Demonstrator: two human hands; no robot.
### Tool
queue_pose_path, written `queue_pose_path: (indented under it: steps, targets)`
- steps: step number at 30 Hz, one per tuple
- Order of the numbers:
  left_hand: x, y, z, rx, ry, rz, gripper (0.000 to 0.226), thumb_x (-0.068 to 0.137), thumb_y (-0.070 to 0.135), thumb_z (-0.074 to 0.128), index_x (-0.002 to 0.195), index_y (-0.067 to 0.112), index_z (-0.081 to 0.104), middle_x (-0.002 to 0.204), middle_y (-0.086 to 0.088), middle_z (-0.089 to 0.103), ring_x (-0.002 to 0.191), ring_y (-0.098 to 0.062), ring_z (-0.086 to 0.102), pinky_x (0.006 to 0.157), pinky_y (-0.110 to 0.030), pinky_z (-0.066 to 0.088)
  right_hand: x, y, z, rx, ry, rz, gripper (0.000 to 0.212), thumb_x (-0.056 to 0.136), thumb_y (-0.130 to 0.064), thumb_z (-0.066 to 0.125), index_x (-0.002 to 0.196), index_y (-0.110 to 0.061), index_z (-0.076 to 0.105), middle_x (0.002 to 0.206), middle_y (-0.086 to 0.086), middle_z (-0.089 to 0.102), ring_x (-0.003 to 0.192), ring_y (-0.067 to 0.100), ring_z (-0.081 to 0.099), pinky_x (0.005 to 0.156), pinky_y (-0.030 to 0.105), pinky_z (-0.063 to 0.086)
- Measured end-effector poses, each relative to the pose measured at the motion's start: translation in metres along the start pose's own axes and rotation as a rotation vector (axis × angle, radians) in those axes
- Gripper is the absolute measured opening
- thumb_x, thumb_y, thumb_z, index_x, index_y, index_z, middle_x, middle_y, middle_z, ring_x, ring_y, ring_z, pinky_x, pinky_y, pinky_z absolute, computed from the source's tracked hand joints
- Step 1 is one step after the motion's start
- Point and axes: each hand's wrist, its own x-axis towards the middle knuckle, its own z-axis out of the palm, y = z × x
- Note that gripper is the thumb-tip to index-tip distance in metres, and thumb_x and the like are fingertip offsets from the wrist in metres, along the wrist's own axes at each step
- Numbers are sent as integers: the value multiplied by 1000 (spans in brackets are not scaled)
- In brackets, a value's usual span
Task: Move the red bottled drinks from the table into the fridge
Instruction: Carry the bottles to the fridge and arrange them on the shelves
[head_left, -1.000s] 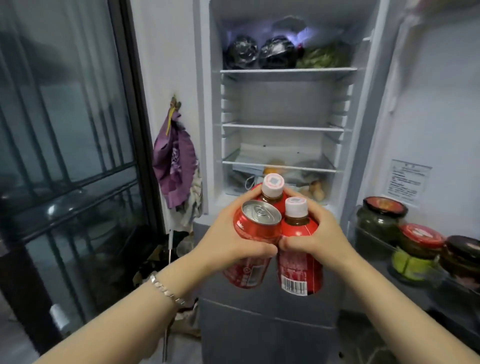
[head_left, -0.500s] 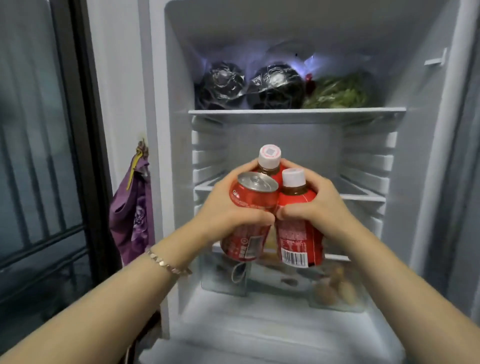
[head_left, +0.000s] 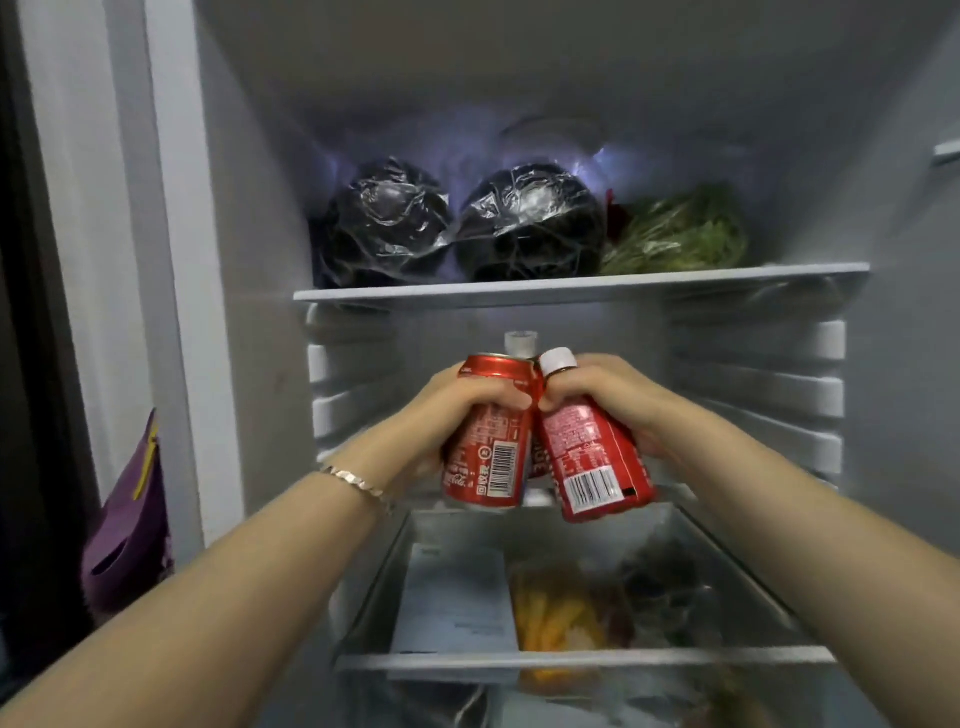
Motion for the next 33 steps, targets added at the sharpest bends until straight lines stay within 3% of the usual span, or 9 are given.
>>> queue_pose_path:
  steps: [3,6,11,15,18,20,22,28,33]
  targets:
    - [12,-3,-3,-17,-19,-31,22,74,5,63,95,12,61,74,-6,71,64,-17,68,57,-28,55,13,-3,-6,3,4,84,22,71,-8,65,92,-4,60,73,11,68,61,23,65,60,31,54]
    - [19,-9,-5,-35,-4,-66,42,62,12,72,102,10,59,79,-7,71,68,-19,69,60,-30,55,19,-4,-6,28,41,76,19,73,-8,66,90,-6,59,74,11,67,61,23,65,56,28,54]
    - [31,-25,-2,63,231,5,52,67,9,79,115,4,58,99,-15,71,87,-28,70,81,-41,56,29,12,-1,10,301,-82,35,64,-9,76,95,-12,59,78,6,66,71,24,66,66,32,55]
    - [36,-31,9,167,355,73,61,66,29,84,116,7,56,109,-13,66,93,-22,67,85,-38,53,21,29,9,-157,509,-292,44,72,-25,78,106,-26,51,89,-10,58,83,10,60,68,17,47]
    - [31,-28,14,694,523,-37,88,74,64,63,134,6,32,135,-15,39,126,-31,41,104,-43,38,22,32,14,-488,639,-220,60,85,-56,54,131,-18,43,124,13,48,121,31,43,98,38,39]
    - [31,-25,15,870,544,-62,89,78,68,52,134,3,28,136,-18,36,125,-36,42,98,-43,39,24,29,13,-762,660,-93,73,85,-69,36,138,-18,35,131,20,39,123,39,41,98,44,38]
    - [36,-24,16,811,505,-88,84,79,65,53,132,3,31,132,-19,42,117,-37,51,93,-42,44,31,27,10,-815,595,-5,75,83,-73,30,137,-21,33,127,21,44,114,42,50,89,43,43]
    - [63,-40,14,777,533,-90,59,90,42,58,124,1,34,120,-18,59,109,-35,58,81,-36,44,59,39,14,-834,547,28,62,89,-63,38,129,-15,43,118,19,53,106,36,57,78,33,43]
    - [92,-63,13,815,378,-204,54,95,17,51,137,-6,29,129,-21,55,118,-35,53,92,-35,40,81,53,26,-734,476,17,57,97,-22,49,144,-6,23,126,22,50,111,38,56,85,37,44]
